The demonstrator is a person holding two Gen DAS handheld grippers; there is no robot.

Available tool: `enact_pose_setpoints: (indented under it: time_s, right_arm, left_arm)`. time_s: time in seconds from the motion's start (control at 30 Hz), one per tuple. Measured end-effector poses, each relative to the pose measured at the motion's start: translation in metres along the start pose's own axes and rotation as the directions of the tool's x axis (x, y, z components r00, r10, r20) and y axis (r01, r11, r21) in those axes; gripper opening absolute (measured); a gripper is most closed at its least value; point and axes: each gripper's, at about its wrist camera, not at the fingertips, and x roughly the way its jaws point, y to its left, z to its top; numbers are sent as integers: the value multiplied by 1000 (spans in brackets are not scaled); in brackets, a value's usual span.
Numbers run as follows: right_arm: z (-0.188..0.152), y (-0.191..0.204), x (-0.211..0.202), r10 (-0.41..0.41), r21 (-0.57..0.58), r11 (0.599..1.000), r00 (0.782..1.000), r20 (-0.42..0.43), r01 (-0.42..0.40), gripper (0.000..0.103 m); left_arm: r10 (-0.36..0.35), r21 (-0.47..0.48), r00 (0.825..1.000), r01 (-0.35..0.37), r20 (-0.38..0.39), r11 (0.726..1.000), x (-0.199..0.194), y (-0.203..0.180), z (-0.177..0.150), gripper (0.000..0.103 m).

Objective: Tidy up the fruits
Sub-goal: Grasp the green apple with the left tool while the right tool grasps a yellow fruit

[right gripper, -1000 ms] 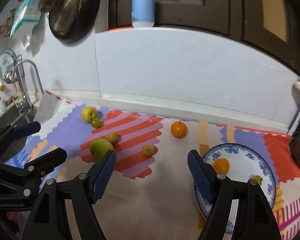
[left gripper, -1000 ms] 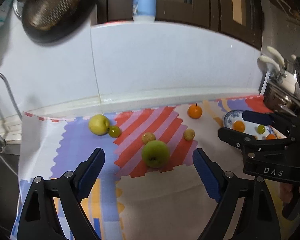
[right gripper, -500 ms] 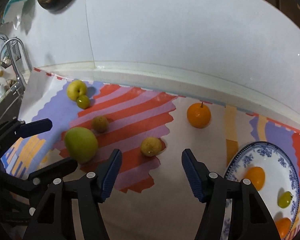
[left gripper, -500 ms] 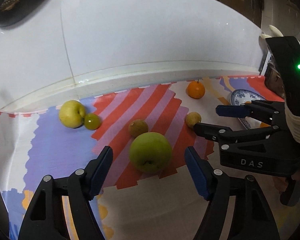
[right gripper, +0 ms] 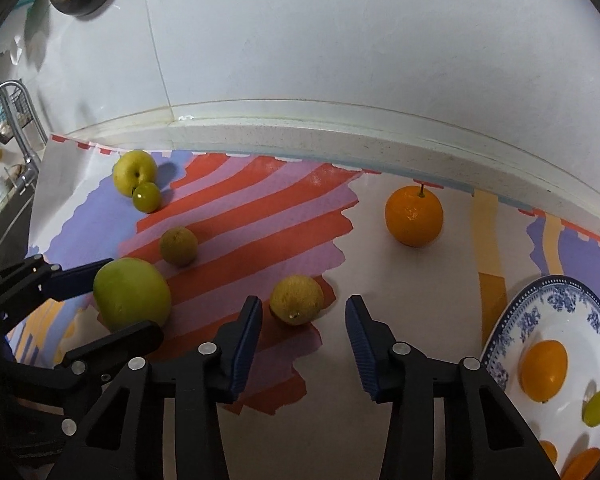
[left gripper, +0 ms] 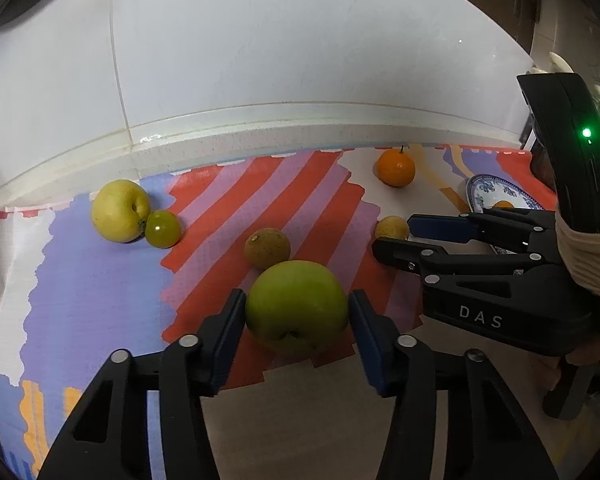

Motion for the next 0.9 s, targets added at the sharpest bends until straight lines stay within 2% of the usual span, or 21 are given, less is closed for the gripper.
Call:
enact_pose_setpoints:
  time_s: [0.2, 0.57, 0.9]
  right_arm:
    - [2, 1, 5, 11, -2, 1000, 1000, -4, -11, 30]
    - [-6, 2, -11, 9, 8, 1000, 1000, 20, -9, 29]
    - [-13, 9, -61, -18, 24, 1000, 995, 98, 16, 29]
  left_arm:
    - [-2, -2, 1000, 2, 3, 1000, 1, -1, 1, 50]
    - [6, 15, 999, -6, 34, 1000, -12, -6, 1, 49]
    - [-8, 10, 995, 7, 95, 1000, -50, -14, 0, 50]
